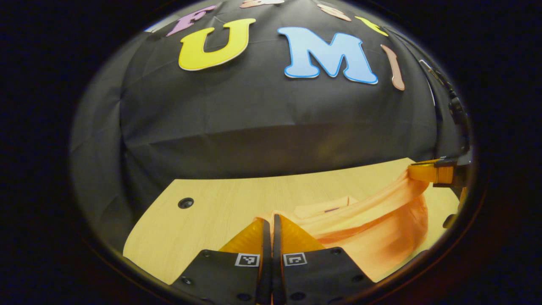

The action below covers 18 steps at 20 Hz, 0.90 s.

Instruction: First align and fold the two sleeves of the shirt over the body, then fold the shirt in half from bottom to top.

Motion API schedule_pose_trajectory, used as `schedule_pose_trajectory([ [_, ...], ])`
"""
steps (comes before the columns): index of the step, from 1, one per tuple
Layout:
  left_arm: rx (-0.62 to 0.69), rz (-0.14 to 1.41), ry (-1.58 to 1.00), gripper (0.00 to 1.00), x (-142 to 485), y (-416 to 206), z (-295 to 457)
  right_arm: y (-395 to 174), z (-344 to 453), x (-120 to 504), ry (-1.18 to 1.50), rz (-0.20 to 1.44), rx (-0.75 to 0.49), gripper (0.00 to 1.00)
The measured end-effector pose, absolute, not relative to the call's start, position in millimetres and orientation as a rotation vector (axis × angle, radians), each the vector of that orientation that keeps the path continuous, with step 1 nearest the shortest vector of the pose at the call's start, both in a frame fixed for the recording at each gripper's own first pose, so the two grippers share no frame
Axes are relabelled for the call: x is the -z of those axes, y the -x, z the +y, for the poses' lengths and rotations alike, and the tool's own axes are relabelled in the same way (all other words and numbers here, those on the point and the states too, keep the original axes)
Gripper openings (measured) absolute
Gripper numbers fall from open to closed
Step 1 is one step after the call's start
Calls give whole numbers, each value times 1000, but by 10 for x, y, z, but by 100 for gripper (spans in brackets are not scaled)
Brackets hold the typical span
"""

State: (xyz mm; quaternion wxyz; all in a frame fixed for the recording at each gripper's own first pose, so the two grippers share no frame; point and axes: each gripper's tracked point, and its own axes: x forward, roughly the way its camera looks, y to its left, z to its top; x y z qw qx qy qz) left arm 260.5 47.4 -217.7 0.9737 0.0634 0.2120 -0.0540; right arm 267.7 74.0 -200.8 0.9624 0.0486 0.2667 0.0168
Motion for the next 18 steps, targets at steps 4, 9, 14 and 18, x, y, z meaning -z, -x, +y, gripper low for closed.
schedule_pose_trajectory([
  [4, 98, 457, -156, 6, 2421, -2736, 494, -2790, 746, 2298, -83, 579, -27, 0],
  [9, 95, 464, -174, 7, 2541, -2833, 439, -2801, 719, 2517, -63, 633, -22, 0],
  [14, 88, 504, -157, 12, 2649, -2764, 382, -2750, 725, 2560, -17, 656, -22, 3],
  [18, 94, 495, -145, 47, 2535, -2675, 329, -2666, 714, 2472, 15, 651, -26, 10],
])
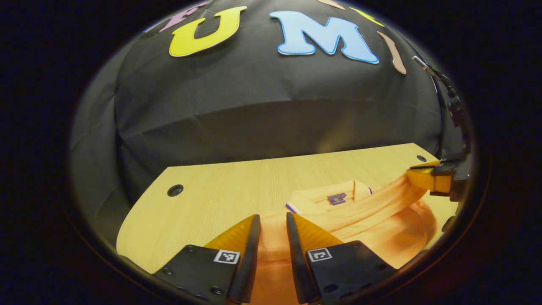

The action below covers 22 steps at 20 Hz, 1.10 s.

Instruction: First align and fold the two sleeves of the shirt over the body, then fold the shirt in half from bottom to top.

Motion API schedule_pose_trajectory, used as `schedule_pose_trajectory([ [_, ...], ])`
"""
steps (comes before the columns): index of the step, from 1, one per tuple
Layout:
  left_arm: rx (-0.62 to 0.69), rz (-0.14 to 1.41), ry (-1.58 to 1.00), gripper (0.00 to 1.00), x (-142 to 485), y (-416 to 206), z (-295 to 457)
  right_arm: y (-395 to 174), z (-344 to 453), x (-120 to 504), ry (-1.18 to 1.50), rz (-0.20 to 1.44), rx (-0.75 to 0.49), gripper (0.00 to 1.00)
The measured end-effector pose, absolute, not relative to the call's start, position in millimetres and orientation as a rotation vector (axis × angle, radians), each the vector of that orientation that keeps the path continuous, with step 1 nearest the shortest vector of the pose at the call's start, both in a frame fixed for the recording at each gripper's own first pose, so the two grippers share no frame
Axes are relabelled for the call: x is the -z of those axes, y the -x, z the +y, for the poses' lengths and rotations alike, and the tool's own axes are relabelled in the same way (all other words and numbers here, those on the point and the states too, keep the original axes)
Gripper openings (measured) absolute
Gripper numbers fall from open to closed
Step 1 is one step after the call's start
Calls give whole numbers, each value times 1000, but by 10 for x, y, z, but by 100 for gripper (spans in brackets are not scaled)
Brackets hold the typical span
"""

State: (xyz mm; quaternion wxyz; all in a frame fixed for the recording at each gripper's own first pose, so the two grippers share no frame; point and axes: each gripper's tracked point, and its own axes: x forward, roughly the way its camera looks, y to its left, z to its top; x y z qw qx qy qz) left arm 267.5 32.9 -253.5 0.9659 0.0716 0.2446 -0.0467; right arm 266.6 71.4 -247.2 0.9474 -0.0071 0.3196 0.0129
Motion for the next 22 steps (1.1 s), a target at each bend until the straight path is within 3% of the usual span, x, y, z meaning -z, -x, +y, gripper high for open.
schedule_pose_trajectory([
  [1, 94, 485, -146, 49, 2494, -2645, 326, -2654, 700, 2442, 19, 641, -24, 11],
  [2, 95, 475, -142, 61, 2445, -2621, 313, -2625, 707, 2386, 18, 633, -33, 16],
  [3, 85, 453, -141, 70, 2334, -2578, 316, -2579, 695, 2336, 17, 624, -38, 35],
  [4, 82, 439, -142, 82, 2278, -2561, 314, -2552, 697, 2309, 16, 619, -44, 37],
  [5, 79, 427, -143, 93, 2224, -2529, 300, -2510, 692, 2293, 14, 614, -50, 54],
  [6, 75, 417, -148, 94, 2164, -2493, 299, -2464, 684, 2251, 15, 609, -52, 71],
  [7, 74, 410, -154, 90, 2117, -2454, 297, -2414, 669, 2208, 18, 602, -54, 75],
  [10, 77, 372, -152, 98, 1920, -2327, 260, -2263, 638, 1977, 43, 548, -67, 92],
  [20, 43, 163, -92, 97, 857, -1526, 107, -1338, 712, 633, 33, 254, -201, 92],
  [22, 22, 129, -85, 92, 698, -1338, 118, -1155, 702, 545, 17, 241, -217, 92],
])
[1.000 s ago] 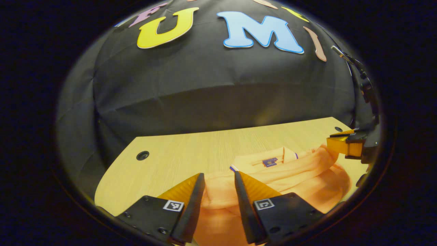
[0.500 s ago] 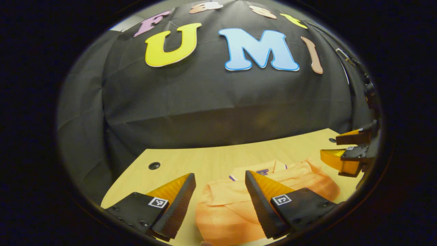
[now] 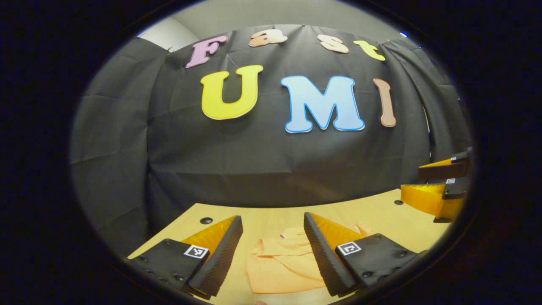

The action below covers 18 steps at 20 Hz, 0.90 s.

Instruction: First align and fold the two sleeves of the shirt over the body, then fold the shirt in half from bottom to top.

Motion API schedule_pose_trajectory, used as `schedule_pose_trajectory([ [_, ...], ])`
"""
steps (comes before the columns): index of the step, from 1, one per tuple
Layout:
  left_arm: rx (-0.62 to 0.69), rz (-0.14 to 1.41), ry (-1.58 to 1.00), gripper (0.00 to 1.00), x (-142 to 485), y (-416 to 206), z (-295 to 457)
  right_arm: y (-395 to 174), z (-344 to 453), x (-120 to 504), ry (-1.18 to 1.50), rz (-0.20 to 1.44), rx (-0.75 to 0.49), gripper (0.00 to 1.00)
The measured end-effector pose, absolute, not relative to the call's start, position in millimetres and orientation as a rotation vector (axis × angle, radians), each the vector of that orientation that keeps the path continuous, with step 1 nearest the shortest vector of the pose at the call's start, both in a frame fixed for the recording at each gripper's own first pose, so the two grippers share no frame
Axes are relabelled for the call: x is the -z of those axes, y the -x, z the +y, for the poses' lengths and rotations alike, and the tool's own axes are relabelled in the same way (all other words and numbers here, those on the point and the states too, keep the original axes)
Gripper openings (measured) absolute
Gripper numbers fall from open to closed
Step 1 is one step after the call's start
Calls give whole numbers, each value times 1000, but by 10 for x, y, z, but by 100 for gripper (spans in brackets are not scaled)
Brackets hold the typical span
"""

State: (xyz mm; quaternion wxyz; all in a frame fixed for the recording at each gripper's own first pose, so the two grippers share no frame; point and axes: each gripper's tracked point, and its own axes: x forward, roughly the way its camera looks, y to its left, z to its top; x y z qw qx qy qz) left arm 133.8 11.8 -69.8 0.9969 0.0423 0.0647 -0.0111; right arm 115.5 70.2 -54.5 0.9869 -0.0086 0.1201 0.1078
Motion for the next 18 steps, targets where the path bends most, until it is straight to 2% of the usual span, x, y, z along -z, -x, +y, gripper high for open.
schedule_pose_trajectory([
  [1, 12, 113, -85, 97, 619, -1254, 127, -1062, 675, 519, 12, 238, -215, 92],
  [4, 2, 68, -79, 97, 402, -982, 133, -772, 573, 436, -2, 226, -186, 92],
  [5, 4, 61, -72, 94, 352, -893, 143, -666, 544, 417, -4, 217, -167, 92],
  [6, 6, 55, -71, 97, 322, -830, 155, -599, 526, 410, -3, 209, -154, 92],
  [9, 7, 60, -77, 97, 264, -648, 217, -388, 512, 369, -19, 199, -100, 91],
  [16, 38, 41, -84, 97, 145, -527, 241, -132, 474, 244, -47, 181, -36, 92],
  [18, 46, 48, -77, 94, 166, -494, 251, -50, 464, 259, -47, 188, -19, 91],
])
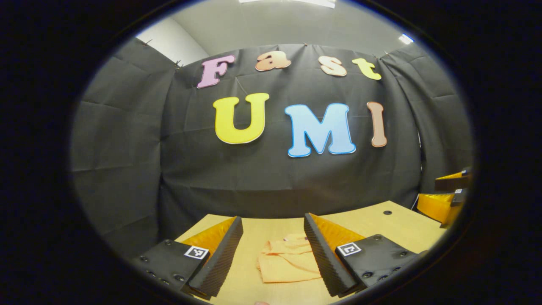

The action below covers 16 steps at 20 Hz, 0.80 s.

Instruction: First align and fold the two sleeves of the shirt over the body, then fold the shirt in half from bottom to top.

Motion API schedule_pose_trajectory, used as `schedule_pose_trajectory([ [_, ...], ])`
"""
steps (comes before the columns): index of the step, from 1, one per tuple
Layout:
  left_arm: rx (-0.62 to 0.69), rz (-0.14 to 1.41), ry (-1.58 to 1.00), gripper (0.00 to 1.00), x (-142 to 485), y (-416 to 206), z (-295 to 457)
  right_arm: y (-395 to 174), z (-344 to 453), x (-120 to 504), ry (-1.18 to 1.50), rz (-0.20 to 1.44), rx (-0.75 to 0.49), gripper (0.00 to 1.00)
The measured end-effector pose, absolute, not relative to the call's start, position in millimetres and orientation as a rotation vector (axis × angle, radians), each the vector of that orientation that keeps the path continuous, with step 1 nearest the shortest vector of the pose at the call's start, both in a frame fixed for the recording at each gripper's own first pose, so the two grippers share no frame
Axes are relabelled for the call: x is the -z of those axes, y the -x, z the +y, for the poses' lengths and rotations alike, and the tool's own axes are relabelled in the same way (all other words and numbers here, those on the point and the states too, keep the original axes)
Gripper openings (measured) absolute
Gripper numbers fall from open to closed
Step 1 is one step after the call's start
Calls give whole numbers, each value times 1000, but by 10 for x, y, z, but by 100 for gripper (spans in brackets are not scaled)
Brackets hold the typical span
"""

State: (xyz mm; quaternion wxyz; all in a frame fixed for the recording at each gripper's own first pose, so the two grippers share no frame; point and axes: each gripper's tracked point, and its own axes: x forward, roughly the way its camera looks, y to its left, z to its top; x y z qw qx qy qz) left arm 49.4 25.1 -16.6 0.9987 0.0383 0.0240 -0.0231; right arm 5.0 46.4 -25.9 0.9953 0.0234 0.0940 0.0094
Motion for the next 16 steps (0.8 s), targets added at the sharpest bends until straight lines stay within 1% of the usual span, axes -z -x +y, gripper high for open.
schedule_pose_trajectory([
  [1, 50, 46, -75, 97, 161, -477, 262, -8, 460, 252, -46, 192, -9, 92],
  [4, 65, 49, -77, 94, 166, -418, 300, 84, 446, 235, -48, 191, 17, 91],
  [7, 88, 40, -90, 97, 118, -379, 317, 162, 388, 170, -40, 177, 60, 92],
  [8, 93, 32, -97, 94, 65, -356, 326, 193, 385, 143, -43, 169, 69, 91],
  [11, 108, 6, -114, 97, -60, -284, 292, 228, 363, 37, -62, 137, 81, 91],
  [12, 114, 2, -117, 92, -79, -263, 278, 223, 355, 20, -67, 130, 82, 91],
  [13, 120, 2, -113, 92, -70, -248, 247, 235, 352, 8, -71, 129, 78, 91],
  [14, 121, 5, -107, 97, -69, -233, 227, 246, 340, -2, -68, 125, 77, 92],
  [16, 114, 8, -96, 97, -68, -219, 218, 252, 256, -18, -57, 117, 79, 91],
])
